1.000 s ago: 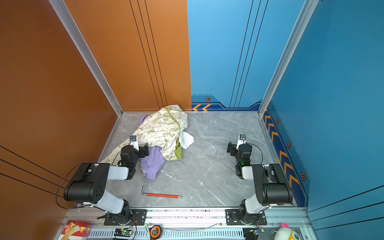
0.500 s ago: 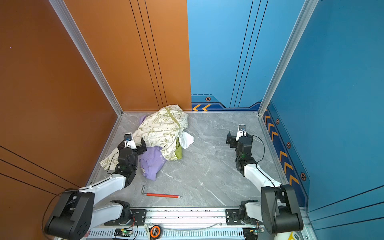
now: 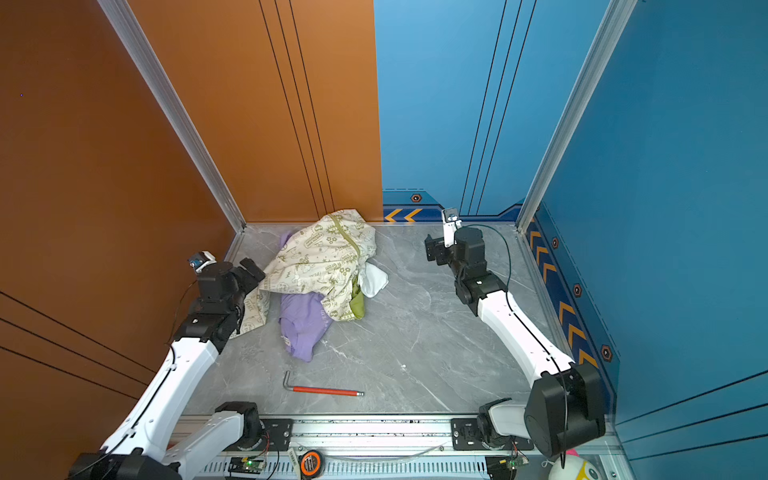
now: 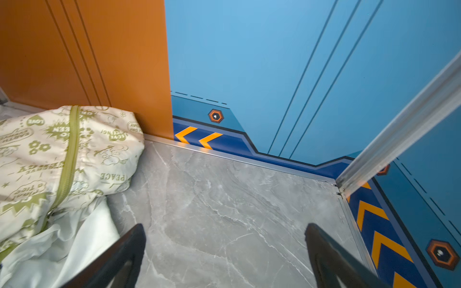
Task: Pick out a specific cloth from the pile
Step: 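Reach the left gripper to the purple shirt while the right gripper approaches the pile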
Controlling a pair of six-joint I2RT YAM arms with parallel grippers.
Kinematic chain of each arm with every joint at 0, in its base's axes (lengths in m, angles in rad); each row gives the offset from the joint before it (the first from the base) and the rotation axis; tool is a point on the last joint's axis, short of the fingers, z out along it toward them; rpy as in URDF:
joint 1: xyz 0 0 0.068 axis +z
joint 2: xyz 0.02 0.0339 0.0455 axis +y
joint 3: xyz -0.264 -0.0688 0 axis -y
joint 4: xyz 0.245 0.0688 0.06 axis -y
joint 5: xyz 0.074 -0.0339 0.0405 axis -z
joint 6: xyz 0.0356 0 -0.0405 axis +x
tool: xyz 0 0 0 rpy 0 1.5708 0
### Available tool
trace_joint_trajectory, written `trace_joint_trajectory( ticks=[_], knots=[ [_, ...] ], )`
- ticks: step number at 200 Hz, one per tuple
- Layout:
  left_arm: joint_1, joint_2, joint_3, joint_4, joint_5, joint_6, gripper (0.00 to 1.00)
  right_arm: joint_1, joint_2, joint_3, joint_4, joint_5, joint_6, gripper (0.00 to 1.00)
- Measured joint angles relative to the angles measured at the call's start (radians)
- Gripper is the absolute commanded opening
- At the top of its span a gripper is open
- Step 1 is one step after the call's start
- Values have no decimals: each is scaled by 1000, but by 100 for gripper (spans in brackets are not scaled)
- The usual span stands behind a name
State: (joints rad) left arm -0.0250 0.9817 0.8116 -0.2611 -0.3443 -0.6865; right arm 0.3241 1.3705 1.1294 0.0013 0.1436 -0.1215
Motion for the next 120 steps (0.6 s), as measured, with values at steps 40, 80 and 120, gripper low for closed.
trace_joint_trajectory(
  ticks=[40, 80, 120],
  knots=[
    [-29, 8, -2, -279, 91, -180, 94, 111, 131, 177, -235, 51, -21, 100],
    [-40, 24, -24, -445, 188, -293, 80, 211, 156, 174, -328, 64, -10, 100],
    [-61, 111, -44, -493, 306, -334, 76, 314, 157, 154, -331, 60, 23, 100]
  ],
)
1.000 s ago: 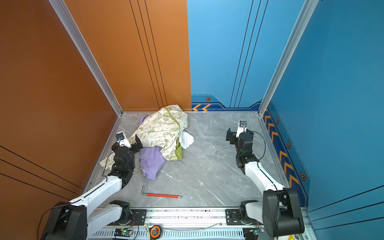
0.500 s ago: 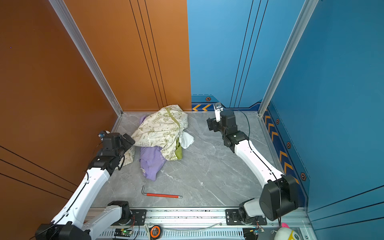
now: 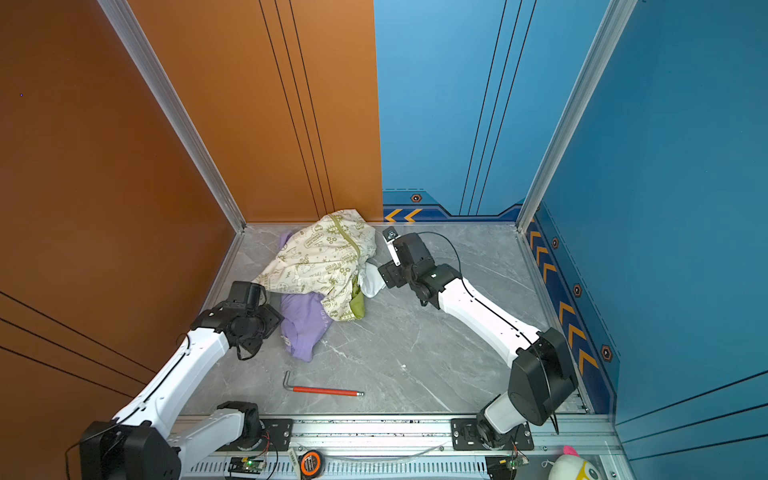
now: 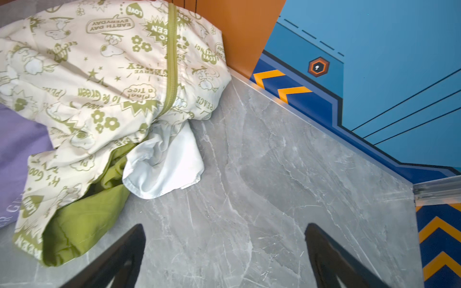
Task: Pick out a specific cloth from the pile
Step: 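Reach the left gripper to the purple shirt while the right gripper approaches the pile, then close the left gripper on the purple shirt edge and start lifting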
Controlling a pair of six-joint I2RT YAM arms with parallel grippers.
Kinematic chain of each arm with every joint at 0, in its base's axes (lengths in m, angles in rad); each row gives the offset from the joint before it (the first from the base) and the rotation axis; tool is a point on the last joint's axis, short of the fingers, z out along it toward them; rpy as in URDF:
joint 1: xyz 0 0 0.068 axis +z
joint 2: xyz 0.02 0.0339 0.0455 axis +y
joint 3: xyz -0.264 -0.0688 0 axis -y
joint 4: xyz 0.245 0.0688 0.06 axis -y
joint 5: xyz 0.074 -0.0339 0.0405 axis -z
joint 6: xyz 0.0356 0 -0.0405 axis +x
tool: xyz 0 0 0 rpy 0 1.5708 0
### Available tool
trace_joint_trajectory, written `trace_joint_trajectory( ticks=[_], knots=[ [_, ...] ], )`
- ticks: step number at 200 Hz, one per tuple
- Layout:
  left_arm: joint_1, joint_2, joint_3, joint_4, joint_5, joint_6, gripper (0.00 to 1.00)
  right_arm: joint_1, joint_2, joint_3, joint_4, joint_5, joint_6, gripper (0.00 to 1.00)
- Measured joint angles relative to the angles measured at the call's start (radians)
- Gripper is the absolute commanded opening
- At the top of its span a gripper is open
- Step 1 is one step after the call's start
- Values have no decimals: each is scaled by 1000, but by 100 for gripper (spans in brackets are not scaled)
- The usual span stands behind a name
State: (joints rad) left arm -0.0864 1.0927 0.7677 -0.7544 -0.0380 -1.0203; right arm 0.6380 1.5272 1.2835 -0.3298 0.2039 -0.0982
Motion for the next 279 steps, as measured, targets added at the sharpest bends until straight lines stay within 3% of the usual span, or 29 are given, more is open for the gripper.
trace_joint_trajectory(
  ticks=[16, 37, 49, 72, 89, 103, 132, 208, 279],
  knots=[
    [-1, 33, 0, -4, 39, 11, 59, 27, 2, -16, 3, -11, 14, 100],
    [-2, 82, -1, -4, 71, 14, 55, 55, 10, -33, 19, -26, 28, 100],
    [-2, 105, -8, 7, 89, 18, 46, 73, 15, -40, 29, -32, 32, 100],
    [0, 148, -37, 49, 125, 20, 43, 116, 38, -42, 53, -47, 36, 100],
    [0, 178, -56, 80, 156, 26, 23, 143, 56, -42, 63, -50, 36, 100],
    [0, 196, -64, 111, 174, 24, 19, 159, 70, -41, 64, -51, 36, 100],
    [0, 209, -66, 167, 198, 6, 0, 174, 87, -41, 70, -51, 35, 100],
    [-18, 154, -17, 221, 202, 55, 0, 183, 103, -24, 80, -103, 25, 100],
    [-66, 12, 132, 232, 90, 143, 0, 187, 103, -20, 85, -141, 22, 100]
  ],
)
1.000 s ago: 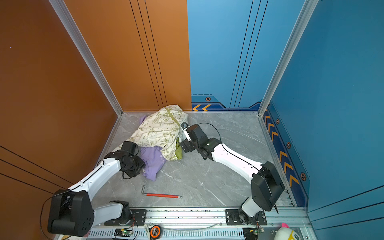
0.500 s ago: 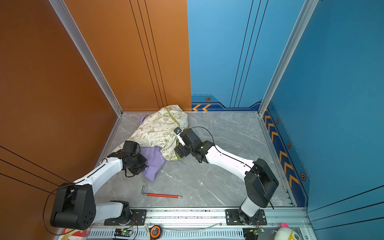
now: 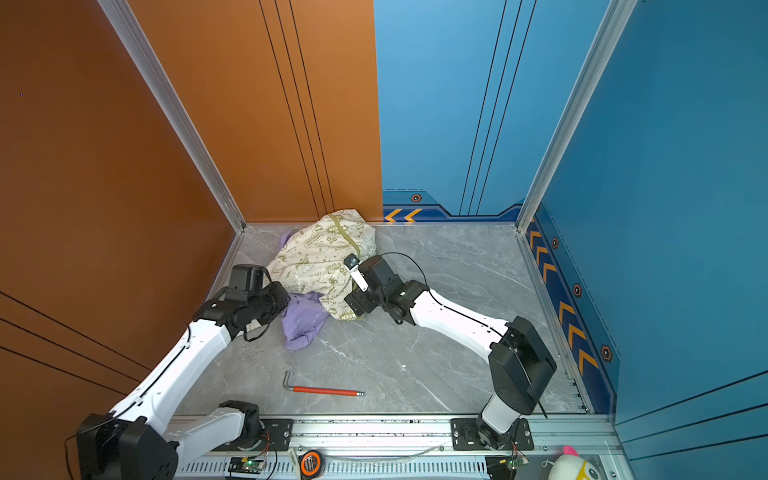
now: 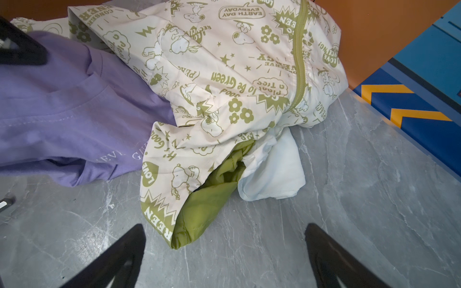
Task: Pick out a specific cloth from the pile
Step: 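Close the left gripper on the purple shirt edge and start lifting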
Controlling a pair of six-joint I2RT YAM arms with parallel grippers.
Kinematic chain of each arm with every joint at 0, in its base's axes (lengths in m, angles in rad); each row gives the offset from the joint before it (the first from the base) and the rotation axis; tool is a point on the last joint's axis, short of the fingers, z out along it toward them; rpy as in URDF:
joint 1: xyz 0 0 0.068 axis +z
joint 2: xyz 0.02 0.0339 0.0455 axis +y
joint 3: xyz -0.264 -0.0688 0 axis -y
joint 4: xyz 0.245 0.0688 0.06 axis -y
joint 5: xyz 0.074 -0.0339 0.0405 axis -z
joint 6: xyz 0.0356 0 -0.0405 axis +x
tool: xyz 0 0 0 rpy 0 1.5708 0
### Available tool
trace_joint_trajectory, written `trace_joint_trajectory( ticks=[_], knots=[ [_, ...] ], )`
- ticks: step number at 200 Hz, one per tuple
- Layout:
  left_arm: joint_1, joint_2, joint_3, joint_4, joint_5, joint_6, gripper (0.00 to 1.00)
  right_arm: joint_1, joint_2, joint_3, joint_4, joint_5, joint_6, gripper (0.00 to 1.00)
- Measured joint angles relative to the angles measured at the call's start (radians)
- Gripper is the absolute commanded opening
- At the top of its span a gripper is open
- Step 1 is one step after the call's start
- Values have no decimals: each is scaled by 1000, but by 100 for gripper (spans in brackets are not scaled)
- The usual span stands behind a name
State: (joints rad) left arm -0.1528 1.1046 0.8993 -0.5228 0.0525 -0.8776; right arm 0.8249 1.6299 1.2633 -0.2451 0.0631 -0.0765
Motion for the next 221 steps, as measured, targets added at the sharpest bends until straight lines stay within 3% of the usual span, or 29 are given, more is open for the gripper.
trace_joint_trajectory(
  ticks=[101, 221],
  knots=[
    [-38, 80, 365, -15, -46, 159, 0, 0, 0, 4, 2, 12, -29, 100],
    [-42, 83, 519, 17, -138, 163, 0, 0, 18, 13, 3, 19, -40, 100]
  ],
)
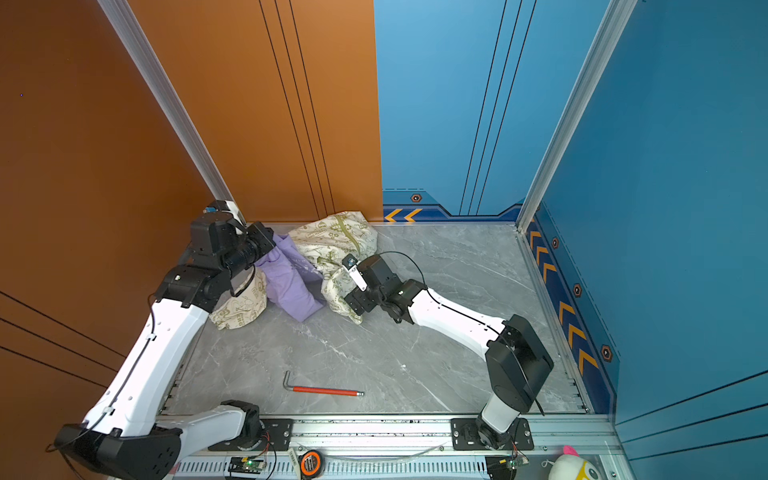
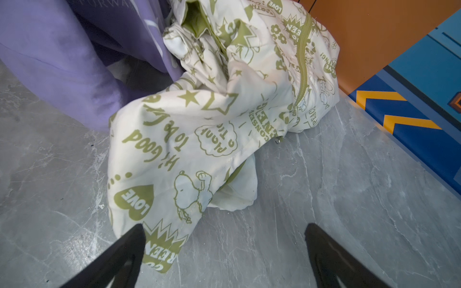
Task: Pick out a specific cloth from the pile
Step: 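Close the left gripper on the purple shirt edge and start lifting, then lift the purple shirt high out of the pile with the left gripper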
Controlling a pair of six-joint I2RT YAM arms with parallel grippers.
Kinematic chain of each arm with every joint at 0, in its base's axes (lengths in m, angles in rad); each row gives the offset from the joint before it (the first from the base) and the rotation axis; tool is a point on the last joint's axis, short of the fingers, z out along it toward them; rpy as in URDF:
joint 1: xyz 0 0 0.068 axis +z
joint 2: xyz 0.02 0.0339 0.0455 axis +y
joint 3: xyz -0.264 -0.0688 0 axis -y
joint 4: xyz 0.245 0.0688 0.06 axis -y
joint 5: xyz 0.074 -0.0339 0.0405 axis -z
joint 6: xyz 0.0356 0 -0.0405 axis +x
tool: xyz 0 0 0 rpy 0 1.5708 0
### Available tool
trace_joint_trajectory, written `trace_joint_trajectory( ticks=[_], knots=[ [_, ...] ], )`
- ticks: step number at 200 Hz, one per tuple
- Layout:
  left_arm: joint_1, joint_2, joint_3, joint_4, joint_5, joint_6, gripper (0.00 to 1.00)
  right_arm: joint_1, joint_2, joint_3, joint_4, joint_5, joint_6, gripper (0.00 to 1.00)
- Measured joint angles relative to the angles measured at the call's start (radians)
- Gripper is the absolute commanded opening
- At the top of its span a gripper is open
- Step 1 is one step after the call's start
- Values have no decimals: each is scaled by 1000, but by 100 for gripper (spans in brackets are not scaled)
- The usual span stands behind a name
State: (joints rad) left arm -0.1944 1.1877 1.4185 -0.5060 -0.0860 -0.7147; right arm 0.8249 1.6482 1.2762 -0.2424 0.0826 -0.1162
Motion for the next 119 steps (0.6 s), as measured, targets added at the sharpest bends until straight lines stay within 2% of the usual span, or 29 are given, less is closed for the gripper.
trace_joint_trajectory(
  ticks=[52, 119],
  knots=[
    [0, 24, 109, 50, -31, 34, 0, 0, 19, 21, 0, 2, 0, 100],
    [0, 103, 273, 106, -6, 82, 0, 0, 23, 38, 0, 27, -1, 100]
  ],
)
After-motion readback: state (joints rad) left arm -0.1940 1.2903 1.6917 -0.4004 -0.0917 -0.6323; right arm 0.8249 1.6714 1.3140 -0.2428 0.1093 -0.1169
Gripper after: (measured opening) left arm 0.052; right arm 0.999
